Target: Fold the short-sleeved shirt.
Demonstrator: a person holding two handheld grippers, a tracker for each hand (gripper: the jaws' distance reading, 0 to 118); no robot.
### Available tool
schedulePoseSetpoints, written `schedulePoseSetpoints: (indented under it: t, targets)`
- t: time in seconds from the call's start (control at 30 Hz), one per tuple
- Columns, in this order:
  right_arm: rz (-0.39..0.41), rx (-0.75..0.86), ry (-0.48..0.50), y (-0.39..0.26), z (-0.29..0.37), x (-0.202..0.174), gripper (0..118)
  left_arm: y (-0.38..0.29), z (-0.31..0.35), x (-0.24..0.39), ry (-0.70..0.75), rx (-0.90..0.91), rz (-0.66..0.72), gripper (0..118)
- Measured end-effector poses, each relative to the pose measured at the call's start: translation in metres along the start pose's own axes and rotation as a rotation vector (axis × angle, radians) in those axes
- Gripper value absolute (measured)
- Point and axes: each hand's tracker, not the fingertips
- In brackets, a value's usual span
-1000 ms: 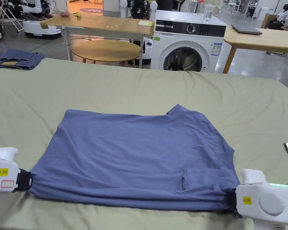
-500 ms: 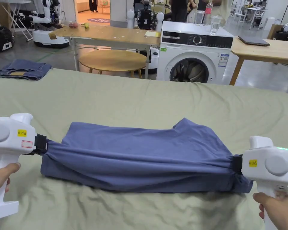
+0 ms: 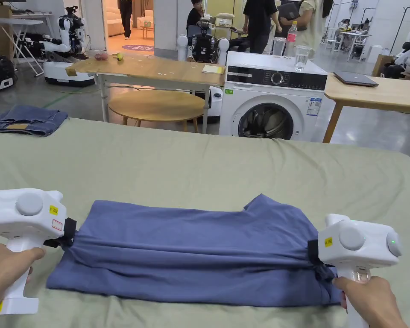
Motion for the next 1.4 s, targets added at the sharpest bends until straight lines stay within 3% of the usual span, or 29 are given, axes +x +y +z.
schedulePoseSetpoints:
  t: [0.07, 0.17, 0.23, 0.33, 0.43, 0.5, 0.6, 0.63, 0.67, 0.7, 1.0, 1.4]
  targets:
    - [0.009, 0.014, -0.018, -0.001, 0.0, -0.002, 22, 0.001, -0.003, 0.0, 0.003, -0.004, 0.005, 1]
    - [0.017, 0.066, -0.052, -0.002, 0.008, -0.004, 28, 0.0, 0.003, 0.001, -0.002, 0.011, 0.025, 3]
    - [0.013, 0.129, -0.034, -0.005, 0.021, -0.007, 45, -0.001, 0.012, 0.0, -0.02, 0.05, 0.04, 25]
    - [0.033, 0.219, -0.021, -0.014, 0.044, -0.017, 47, -0.01, 0.031, 0.005, -0.059, 0.136, 0.057, 45]
    - [0.03, 0.317, -0.016, -0.03, 0.062, -0.029, 47, -0.027, 0.055, 0.016, -0.122, 0.231, 0.014, 44]
    - [0.038, 0.343, -0.002, -0.04, 0.071, -0.036, 40, -0.04, 0.066, 0.024, -0.127, 0.291, -0.03, 44]
    - [0.037, 0.395, -0.003, -0.057, 0.084, -0.047, 4, -0.067, 0.083, 0.041, -0.081, 0.376, -0.126, 36]
    - [0.035, 0.411, -0.003, -0.063, 0.088, -0.049, 0, -0.076, 0.087, 0.046, -0.065, 0.399, -0.15, 18]
    - [0.035, 0.427, 0.005, -0.07, 0.092, -0.052, 0, -0.084, 0.091, 0.05, -0.044, 0.415, -0.164, 2]
    - [0.037, 0.427, 0.009, -0.072, 0.095, -0.053, 0, -0.091, 0.095, 0.053, -0.022, 0.427, -0.172, 0]
    - [0.048, 0.438, 0.02, -0.097, 0.109, -0.065, 0, -0.131, 0.104, 0.038, -0.035, 0.411, -0.093, 0]
    - [0.052, 0.356, 0.02, -0.105, 0.091, -0.056, 0, -0.059, 0.044, -0.007, -0.018, 0.04, -0.029, 0]
